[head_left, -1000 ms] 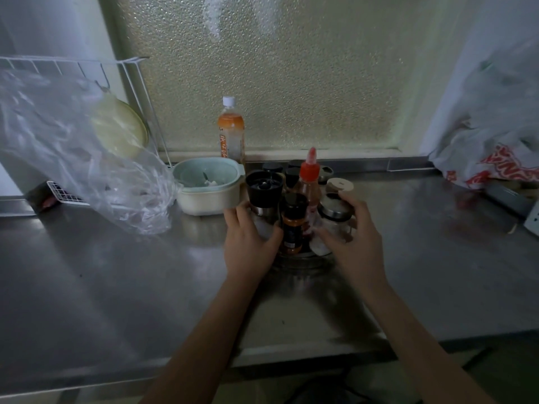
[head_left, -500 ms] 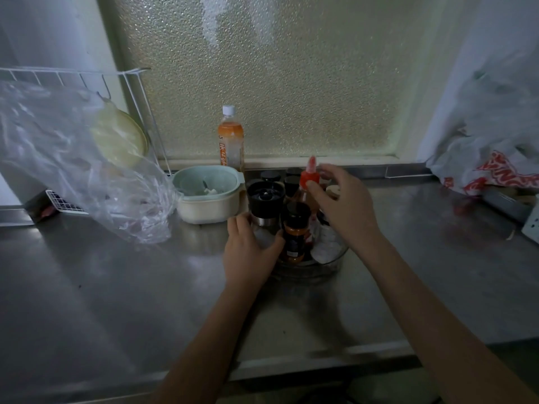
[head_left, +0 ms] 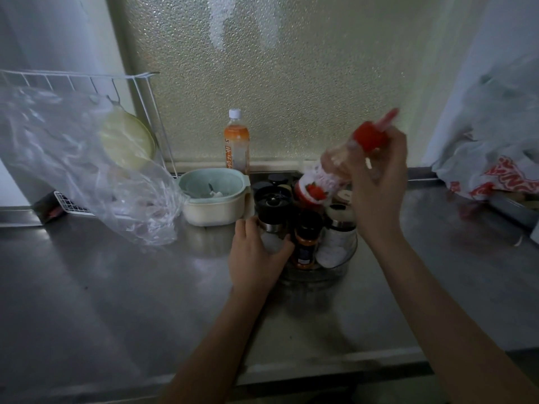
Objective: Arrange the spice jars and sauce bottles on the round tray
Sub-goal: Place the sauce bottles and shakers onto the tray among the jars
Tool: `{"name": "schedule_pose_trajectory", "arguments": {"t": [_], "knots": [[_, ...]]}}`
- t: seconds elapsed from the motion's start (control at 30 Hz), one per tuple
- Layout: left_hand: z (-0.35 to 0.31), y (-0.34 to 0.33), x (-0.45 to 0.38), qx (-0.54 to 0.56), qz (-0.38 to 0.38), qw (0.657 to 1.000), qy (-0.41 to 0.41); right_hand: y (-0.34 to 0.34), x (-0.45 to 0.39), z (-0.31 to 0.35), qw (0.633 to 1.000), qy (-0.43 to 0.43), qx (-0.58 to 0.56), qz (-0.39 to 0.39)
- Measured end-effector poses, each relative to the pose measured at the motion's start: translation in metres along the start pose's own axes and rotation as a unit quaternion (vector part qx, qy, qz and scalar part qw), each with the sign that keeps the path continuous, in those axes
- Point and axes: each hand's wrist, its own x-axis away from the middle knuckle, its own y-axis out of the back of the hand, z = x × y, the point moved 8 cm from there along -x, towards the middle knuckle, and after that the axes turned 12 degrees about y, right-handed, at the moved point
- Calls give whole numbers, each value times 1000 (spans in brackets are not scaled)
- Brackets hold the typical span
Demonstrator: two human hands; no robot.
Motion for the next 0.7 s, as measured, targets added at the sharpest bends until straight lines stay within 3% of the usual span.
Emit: {"name": "schedule_pose_trajectory", "arguments": {"t": [0.13,0.3,0.5,0.7], "knots": [[4,-1,-3,2,-10,1000,12,29,-5,5,995,13,-28,-92],[3,-3,-4,4,-13,1000,-22,61,-3,0,990,9,18,-140],[-6,0,-1,3,-23,998,-64,86,12,-21,986,-31,65,-148],[-8,-1,0,10,-5,997,-79,92,34,-44,987,-87,89,-104]]}}
